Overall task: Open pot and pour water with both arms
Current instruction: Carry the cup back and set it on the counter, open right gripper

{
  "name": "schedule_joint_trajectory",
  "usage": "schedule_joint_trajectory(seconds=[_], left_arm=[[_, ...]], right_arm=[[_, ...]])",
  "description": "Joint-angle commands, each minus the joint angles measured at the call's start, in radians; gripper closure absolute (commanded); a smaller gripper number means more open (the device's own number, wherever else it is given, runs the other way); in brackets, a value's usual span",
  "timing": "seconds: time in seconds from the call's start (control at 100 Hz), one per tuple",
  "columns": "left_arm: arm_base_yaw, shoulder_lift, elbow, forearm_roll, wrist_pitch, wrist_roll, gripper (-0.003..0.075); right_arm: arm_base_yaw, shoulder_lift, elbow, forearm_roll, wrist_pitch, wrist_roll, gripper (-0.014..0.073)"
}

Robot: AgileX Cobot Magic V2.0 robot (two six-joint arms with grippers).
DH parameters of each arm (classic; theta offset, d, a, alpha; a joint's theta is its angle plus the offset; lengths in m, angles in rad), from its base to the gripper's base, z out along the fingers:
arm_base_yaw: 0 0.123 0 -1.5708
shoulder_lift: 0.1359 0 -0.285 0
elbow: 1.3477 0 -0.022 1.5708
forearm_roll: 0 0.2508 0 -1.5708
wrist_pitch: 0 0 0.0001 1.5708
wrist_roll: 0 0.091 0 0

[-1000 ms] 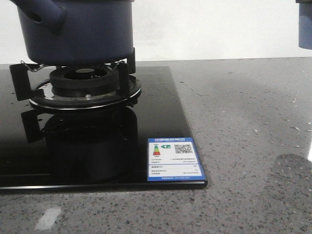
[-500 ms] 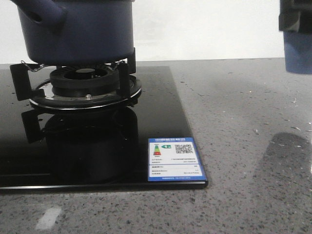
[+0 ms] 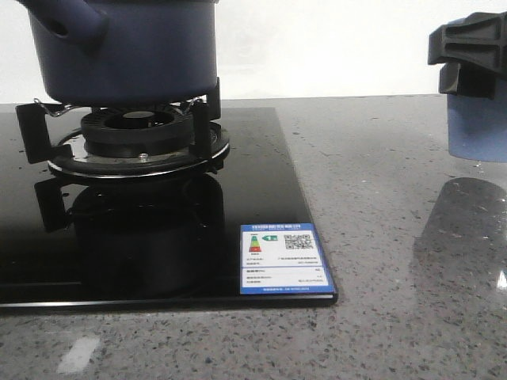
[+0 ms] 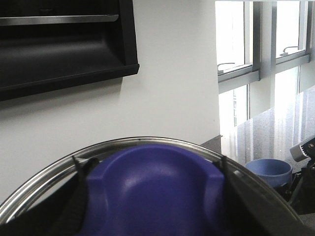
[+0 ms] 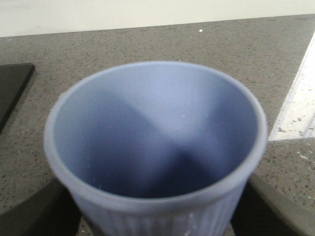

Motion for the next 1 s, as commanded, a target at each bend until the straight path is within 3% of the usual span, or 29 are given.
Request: schedule_joint_trajectory(seconds=[0.0, 0.18, 0.45, 0.63, 0.99], left_arm=[[-0.010, 0.003, -0.034, -0.043, -0.047, -0.005, 0.0470], [-0.010, 0.003, -0.034, -0.043, -0.047, -0.005, 0.0470], [-0.010, 0.005, -0.034, -0.041, -0.047, -0.005, 0.0470], [-0.010, 0.005, -0.034, -0.041, -0.047, -0.005, 0.0470], [-0.010, 0.008, -0.034, -0.041, -0.047, -0.005, 0.0470]], right_arm=[[-0.007, -0.013, -0.029, -0.082, 0.072, 0.004, 0.0297], [-0.007, -0.013, -0.029, -0.082, 0.034, 0.004, 0.0119], [-0.007, -0.016, -0.029, -0.082, -0.008, 0.004, 0.0093], [-0.007, -0.032, -0.029, -0.082, -0.002, 0.002, -0.0060], [-0.007, -0.186, -0.029, -0.082, 0.005, 0.002, -0.0058]])
